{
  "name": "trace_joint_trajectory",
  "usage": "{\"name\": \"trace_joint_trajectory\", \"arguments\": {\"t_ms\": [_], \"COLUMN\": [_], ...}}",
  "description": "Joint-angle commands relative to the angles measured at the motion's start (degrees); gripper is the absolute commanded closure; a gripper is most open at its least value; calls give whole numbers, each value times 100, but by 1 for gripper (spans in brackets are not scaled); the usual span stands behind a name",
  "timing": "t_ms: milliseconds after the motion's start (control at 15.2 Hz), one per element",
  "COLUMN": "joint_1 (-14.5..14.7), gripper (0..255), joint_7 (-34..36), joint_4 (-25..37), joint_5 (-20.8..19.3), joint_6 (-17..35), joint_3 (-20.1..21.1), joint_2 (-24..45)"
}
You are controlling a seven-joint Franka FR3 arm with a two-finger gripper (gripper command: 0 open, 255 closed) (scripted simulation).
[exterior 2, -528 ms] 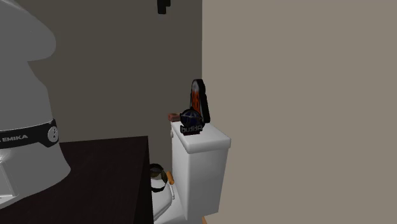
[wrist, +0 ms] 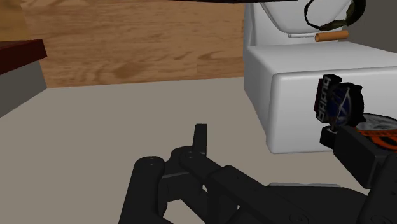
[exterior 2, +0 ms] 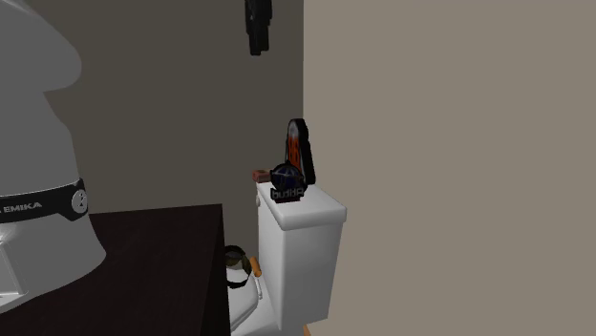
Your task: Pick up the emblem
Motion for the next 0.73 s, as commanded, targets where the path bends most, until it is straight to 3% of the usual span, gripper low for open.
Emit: {"name": "trace_joint_trajectory", "arguments": {"t_ms": [0, 660], "joint_1": [93, 368], "gripper": [0, 0], "joint_7": [211, 1283], "joint_4": [-81, 136], "joint_5": [96, 182], "joint_6": [324, 1834], "joint_3": [240, 1365], "joint_2": [204, 1824]}}
